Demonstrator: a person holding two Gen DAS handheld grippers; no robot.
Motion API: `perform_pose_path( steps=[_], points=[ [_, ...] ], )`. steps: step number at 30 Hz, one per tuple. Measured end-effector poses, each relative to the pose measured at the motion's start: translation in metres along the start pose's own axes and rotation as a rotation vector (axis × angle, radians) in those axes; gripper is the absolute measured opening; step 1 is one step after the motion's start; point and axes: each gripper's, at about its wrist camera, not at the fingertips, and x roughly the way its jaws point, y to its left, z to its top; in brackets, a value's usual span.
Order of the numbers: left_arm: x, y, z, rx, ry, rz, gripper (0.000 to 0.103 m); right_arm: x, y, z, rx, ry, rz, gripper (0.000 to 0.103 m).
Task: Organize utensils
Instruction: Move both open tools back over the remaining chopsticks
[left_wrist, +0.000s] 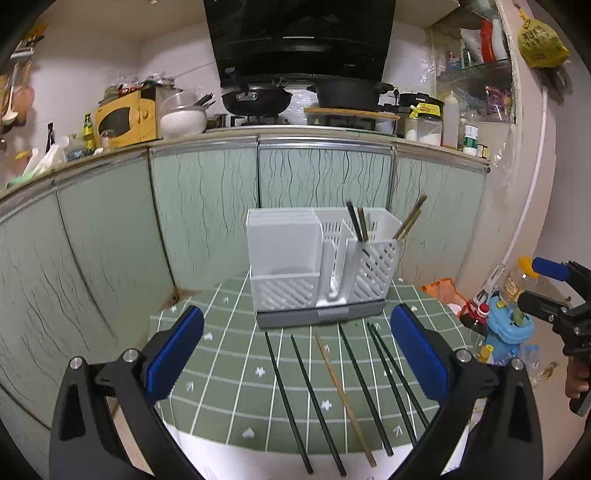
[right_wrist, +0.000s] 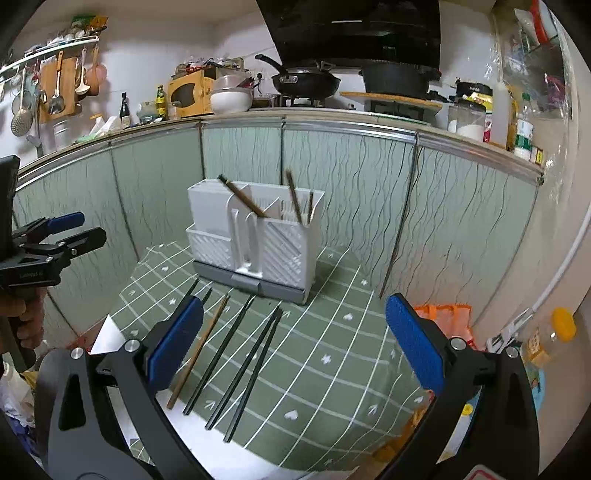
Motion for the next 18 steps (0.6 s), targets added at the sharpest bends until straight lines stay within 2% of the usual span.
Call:
perform_pose_path(
  steps=[18],
  points=[
    [0.009,0.005,-0.070,-0.017,0.069,0.110,0.099,0.016,0.017,-0.058,0.002,0.037,-0.045,0.095]
  ],
)
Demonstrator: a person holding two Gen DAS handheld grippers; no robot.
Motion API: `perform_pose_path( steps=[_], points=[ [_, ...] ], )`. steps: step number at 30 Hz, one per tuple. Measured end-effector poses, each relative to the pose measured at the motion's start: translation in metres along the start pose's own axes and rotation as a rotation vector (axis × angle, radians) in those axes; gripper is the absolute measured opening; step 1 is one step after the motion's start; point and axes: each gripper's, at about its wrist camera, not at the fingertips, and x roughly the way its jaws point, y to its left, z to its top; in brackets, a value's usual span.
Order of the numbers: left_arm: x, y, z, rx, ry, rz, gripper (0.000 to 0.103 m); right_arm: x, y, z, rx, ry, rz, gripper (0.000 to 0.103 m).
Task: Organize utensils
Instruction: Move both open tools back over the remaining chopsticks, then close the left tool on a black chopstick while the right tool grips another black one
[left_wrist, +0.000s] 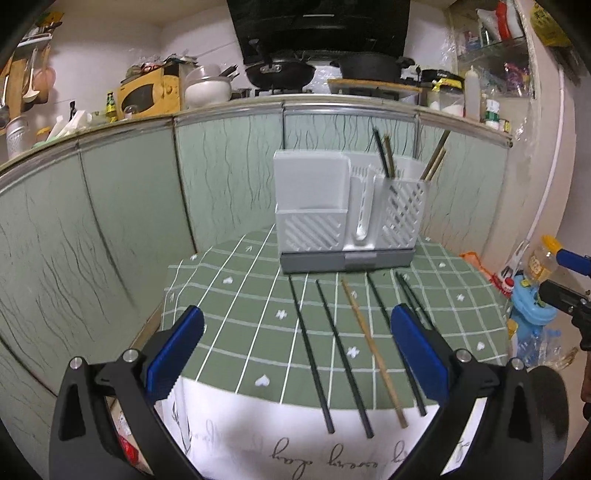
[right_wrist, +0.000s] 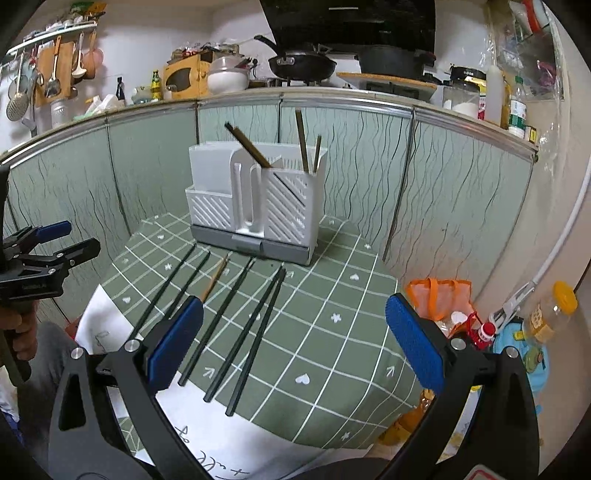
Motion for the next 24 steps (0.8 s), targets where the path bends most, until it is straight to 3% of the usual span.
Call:
perform_pose_path(
  steps=[8,24],
  points=[
    [0.008,0.003,-0.028,0.016,0.013,0.054,0.099,0.013,0.006,-0.022,-0.009,0.018,-0.023,0.095],
    [0.031,0.006,-0.059,-0.012,0.055,0.088,0.099,0.044,0.017,-0.054,0.044,0.084,-0.016,0.095]
  ],
)
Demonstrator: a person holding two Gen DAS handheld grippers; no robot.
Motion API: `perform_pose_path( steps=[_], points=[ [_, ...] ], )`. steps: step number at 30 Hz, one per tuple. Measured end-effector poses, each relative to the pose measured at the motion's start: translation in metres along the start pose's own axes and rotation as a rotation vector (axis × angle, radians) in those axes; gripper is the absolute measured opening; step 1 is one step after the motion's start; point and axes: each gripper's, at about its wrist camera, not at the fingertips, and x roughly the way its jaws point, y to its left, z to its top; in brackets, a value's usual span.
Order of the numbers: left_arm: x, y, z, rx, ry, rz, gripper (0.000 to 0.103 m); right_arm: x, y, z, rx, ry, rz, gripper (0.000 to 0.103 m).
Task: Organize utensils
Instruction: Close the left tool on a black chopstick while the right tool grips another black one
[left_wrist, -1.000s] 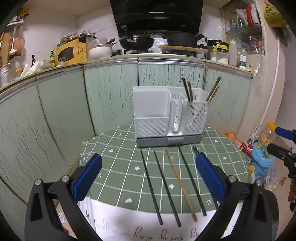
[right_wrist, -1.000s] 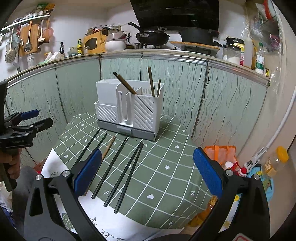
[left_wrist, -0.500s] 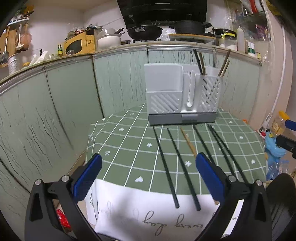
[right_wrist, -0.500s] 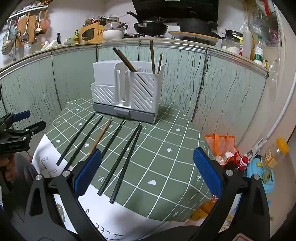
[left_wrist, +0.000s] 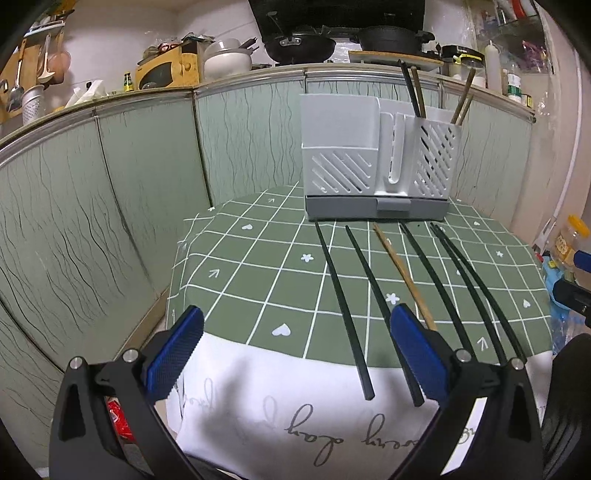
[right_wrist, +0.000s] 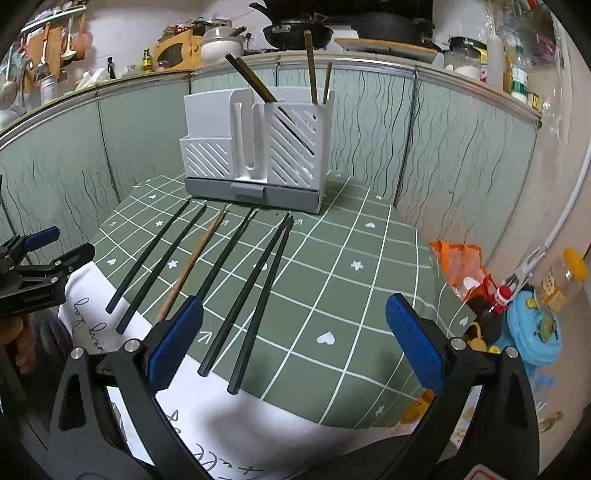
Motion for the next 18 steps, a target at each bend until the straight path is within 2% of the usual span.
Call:
perform_pose_path(
  steps=[8,12,16,18],
  points=[
    [0.009,-0.006,-0.011,-0.026,0.010,0.015,0.099,0.010,0.003,-0.014,0.025,0.021,-0.034,0.092],
    [0.012,-0.011,-0.014,-0.033,0.006,0.012,0.098,0.017,0.006,-0.020,0.027,0.047,-0.045,0.082],
    [0.018,-0.015,-0.018,-0.034,0.018,0.008,0.087,0.024,0.011,-0.024,0.026,0.065,-0.037,0.073],
    [0.021,-0.017,-0.020,-0.035,0.028,0.005,0.083,0.028,0.015,-0.026,0.021,0.073,-0.038,0.066]
  ],
)
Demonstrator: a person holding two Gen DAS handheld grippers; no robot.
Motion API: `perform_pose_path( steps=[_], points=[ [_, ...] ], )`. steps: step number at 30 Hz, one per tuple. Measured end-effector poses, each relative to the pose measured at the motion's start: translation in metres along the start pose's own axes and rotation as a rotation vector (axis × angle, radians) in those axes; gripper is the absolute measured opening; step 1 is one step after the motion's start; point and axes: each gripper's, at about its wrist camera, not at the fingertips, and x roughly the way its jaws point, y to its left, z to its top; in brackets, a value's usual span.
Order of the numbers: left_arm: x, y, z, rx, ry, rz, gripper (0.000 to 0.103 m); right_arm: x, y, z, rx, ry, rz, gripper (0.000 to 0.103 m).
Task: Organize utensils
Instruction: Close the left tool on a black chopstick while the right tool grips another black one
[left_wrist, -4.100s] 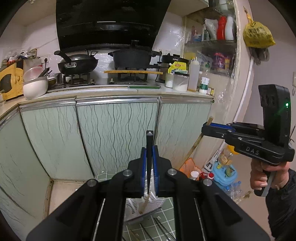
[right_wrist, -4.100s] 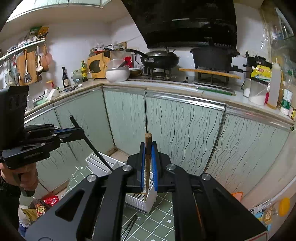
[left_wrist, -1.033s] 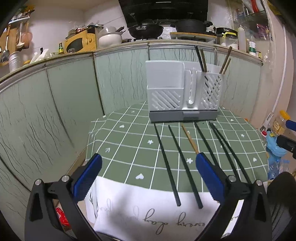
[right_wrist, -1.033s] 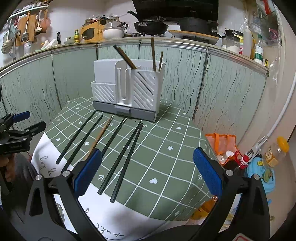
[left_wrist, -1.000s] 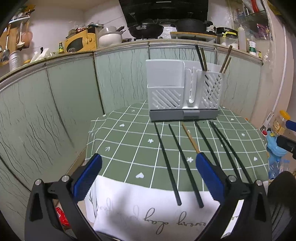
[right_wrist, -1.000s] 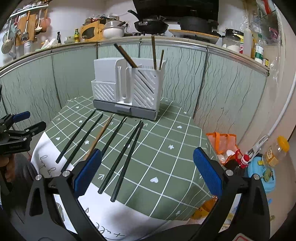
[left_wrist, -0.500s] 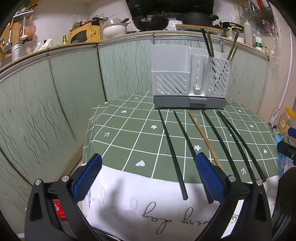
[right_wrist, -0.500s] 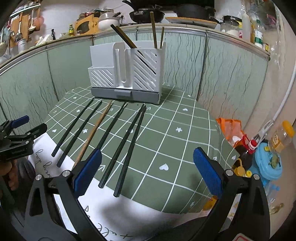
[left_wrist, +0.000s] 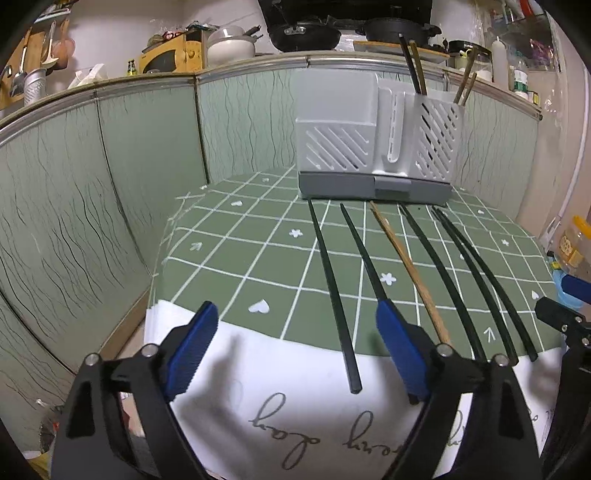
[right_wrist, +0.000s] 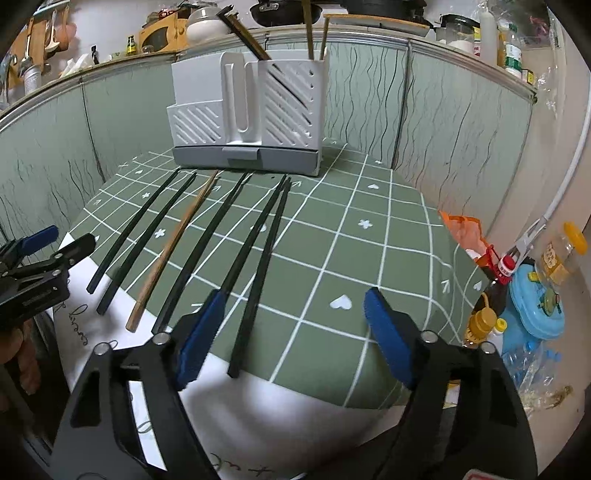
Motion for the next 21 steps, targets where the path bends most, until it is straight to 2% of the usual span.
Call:
perform_pose_path(
  steps=[2,4,8,10,15,21],
  points=[
    [0.004,-0.002,-0.003,-0.002,0.013,-0.006,0.079,0.006,0.004,-0.003,-0.004,0.018,-0.005,0.062],
    [0.006,-0.003,-0.005,0.000,0.021,-0.010,0.074,0.010,0.007,-0.004,-0.003,0.027,-0.004,0.054],
    [0.012,-0.006,-0.009,0.006,0.039,-0.011,0.066,0.019,0.012,-0.008,-0.010,0.048,-0.012,0.044],
    [0.016,-0.007,-0.010,0.009,0.052,-0.018,0.057,0.022,0.013,-0.010,-0.005,0.056,-0.010,0.036],
    [0.022,-0.010,-0.015,0.010,0.065,-0.031,0.049,0.023,0.014,-0.014,0.015,0.046,-0.039,0.029],
    [0.021,-0.016,-0.015,0.030,0.057,0.000,0.026,0.022,0.009,-0.015,0.044,0.039,-0.083,0.012]
  ],
)
